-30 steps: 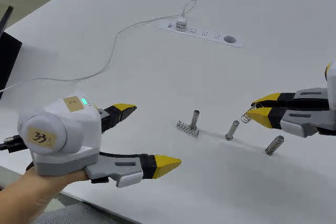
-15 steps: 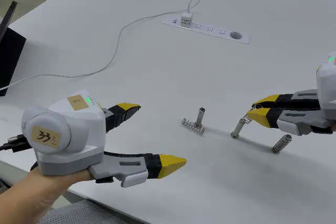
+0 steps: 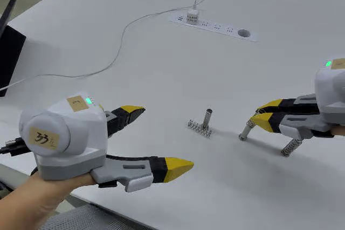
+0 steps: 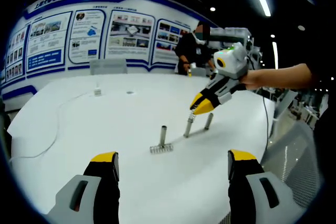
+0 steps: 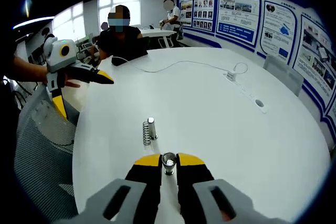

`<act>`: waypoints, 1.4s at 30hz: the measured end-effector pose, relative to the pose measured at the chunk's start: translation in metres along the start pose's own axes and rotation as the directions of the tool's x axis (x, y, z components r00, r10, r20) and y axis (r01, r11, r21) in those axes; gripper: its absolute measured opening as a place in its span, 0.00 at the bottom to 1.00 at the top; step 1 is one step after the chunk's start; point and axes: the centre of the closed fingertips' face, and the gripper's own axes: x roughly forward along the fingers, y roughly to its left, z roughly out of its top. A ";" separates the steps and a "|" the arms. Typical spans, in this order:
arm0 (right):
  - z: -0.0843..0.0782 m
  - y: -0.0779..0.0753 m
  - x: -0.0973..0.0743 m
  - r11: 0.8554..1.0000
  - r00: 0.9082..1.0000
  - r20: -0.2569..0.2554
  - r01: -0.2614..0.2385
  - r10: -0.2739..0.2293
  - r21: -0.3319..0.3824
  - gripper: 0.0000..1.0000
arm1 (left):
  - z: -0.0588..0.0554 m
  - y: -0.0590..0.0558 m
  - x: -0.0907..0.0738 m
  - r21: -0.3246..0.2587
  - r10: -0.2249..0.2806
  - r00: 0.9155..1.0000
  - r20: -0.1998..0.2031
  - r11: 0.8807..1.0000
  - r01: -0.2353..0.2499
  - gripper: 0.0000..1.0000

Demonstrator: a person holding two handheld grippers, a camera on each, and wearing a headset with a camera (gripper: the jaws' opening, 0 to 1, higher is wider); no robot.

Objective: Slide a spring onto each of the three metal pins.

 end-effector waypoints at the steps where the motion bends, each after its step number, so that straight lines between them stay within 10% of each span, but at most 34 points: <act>1: -0.001 0.000 0.001 1.000 1.000 -0.006 -0.001 0.001 -0.003 0.11 | 0.000 0.000 0.000 0.000 0.001 1.000 -0.001 1.000 -0.001 0.87; 20: -0.027 0.002 0.028 0.996 0.993 -0.118 -0.019 0.009 -0.084 0.11 | -0.003 0.001 -0.001 -0.020 0.010 1.000 -0.010 1.000 -0.010 0.87; 42: -0.029 0.000 0.033 0.996 0.992 -0.125 -0.023 0.012 -0.088 0.11 | -0.004 0.003 -0.001 -0.040 0.003 1.000 -0.015 0.999 -0.004 0.86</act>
